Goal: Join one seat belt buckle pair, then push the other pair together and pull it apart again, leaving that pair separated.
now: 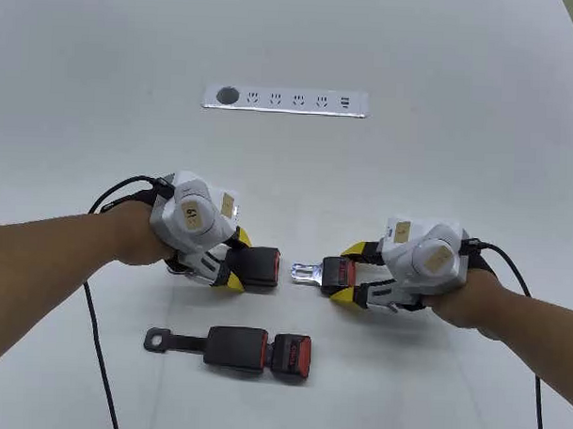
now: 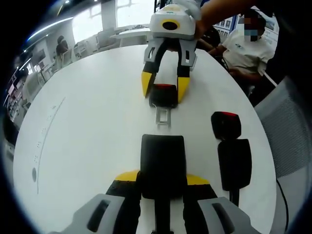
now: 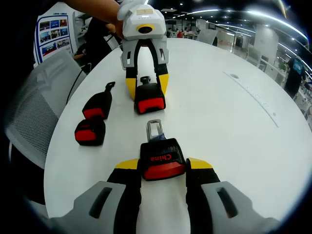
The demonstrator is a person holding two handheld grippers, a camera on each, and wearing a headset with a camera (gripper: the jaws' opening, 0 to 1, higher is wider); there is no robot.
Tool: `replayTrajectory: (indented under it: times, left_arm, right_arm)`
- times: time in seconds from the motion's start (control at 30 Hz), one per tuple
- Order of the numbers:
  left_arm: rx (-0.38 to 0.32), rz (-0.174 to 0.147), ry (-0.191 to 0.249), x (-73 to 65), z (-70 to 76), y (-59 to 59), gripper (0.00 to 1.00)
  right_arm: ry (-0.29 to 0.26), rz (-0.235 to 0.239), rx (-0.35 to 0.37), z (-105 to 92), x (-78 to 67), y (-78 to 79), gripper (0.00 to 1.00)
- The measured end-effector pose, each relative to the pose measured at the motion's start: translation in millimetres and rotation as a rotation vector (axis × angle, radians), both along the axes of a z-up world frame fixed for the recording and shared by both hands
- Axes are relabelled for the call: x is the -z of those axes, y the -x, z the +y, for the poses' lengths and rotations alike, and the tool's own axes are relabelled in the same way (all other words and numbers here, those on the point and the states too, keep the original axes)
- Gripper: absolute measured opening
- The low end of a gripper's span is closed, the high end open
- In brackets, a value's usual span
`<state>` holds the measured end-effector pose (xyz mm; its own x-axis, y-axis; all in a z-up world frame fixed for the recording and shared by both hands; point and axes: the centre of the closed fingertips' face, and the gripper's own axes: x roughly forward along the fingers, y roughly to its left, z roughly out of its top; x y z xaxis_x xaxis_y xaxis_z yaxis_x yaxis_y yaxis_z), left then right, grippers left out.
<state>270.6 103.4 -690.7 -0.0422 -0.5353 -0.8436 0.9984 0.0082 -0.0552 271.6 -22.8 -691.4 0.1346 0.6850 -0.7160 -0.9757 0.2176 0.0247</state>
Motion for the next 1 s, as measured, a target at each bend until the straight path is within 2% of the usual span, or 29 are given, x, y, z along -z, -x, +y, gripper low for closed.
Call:
replayTrajectory:
  times: [0.17, 0.27, 0.33, 0.67, 1.0]
  left_arm:
    - [0.000, 0.001, 0.003, 0.1, 0.6, -0.5, 0.33]
    - [0.000, 0.002, 0.004, 0.0, 0.4, -0.5, 0.33]
    - [0.002, 0.001, 0.002, -0.5, 0.2, -0.2, 0.33]
    - [0.003, 0.002, 0.001, -1.8, -1.0, 0.6, 0.33]
    - [0.000, 0.002, 0.000, -1.1, -0.9, 0.0, 0.33]
  right_arm:
    - [0.005, 0.001, 0.012, -16.6, -1.3, -3.2, 0.33]
    - [0.005, 0.002, 0.018, -21.7, -3.1, 1.3, 0.33]
    - [0.008, 0.000, 0.023, -28.3, -1.7, -3.6, 0.33]
    - [0.020, 0.007, 0.027, -52.3, -4.4, 1.3, 0.33]
    - [0.032, 0.009, 0.026, -67.4, 0.0, 5.7, 0.33]
